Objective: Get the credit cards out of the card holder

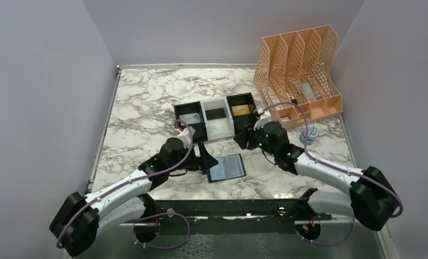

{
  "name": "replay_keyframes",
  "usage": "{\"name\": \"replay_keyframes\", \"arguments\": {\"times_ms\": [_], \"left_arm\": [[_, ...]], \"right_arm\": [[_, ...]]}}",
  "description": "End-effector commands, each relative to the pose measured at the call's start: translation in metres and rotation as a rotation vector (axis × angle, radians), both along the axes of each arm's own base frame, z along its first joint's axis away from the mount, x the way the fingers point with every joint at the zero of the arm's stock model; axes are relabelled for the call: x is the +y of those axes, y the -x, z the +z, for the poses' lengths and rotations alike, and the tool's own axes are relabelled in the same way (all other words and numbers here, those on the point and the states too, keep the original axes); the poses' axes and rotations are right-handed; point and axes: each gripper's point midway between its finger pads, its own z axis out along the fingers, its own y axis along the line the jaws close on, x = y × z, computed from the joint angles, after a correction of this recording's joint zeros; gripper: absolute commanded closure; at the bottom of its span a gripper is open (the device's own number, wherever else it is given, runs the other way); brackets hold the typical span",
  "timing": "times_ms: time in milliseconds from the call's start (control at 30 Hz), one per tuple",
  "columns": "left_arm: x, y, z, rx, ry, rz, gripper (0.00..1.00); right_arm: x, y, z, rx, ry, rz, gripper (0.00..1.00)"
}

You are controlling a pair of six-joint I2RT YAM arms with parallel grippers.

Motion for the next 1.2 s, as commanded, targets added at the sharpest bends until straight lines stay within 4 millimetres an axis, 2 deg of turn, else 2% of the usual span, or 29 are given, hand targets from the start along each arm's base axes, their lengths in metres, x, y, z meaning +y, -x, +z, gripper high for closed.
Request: {"name": "replay_keyframes", "arguments": {"times_ms": [0,133,333,567,700,967,1067,1167], "left_arm": [[-0.018,-0.006,0.011,-0.083,-0.01,-0.042,0.19],[-0.023,-0.003,-0.007,-0.064,-0.076,-0.049,0.26],[-0.02,-0.004,-0.031,-0.035,-0.159,-0.02,0.33],[-0.016,-0.002,-0.047,-0.007,-0.213,-0.022,0.37],[-0.012,0.001,-0.057,0.011,-0.24,-0.02,0.42],[-0.006,0.005,-0.068,0.026,-0.285,-0.036,0.62],[-0.006,0.006,-0.071,0.032,-0.292,-0.041,0.69],[-0.006,0.009,-0.075,0.041,-0.303,-0.056,0.72]], "right_arm": [[0.005,0.077,-0.041,0.304,-0.152,0.145,0.58],[0.005,0.107,-0.054,0.412,-0.204,0.209,0.6],[0.009,0.12,-0.072,0.526,-0.152,0.258,0.65],[0.008,0.117,-0.092,0.59,-0.101,0.224,0.66],[-0.001,0.111,-0.104,0.6,-0.053,0.156,0.66],[-0.001,0.112,-0.116,0.634,-0.009,0.167,0.66],[0.002,0.112,-0.116,0.639,-0.018,0.175,0.66],[0.013,0.115,-0.11,0.648,-0.062,0.232,0.67]]}}
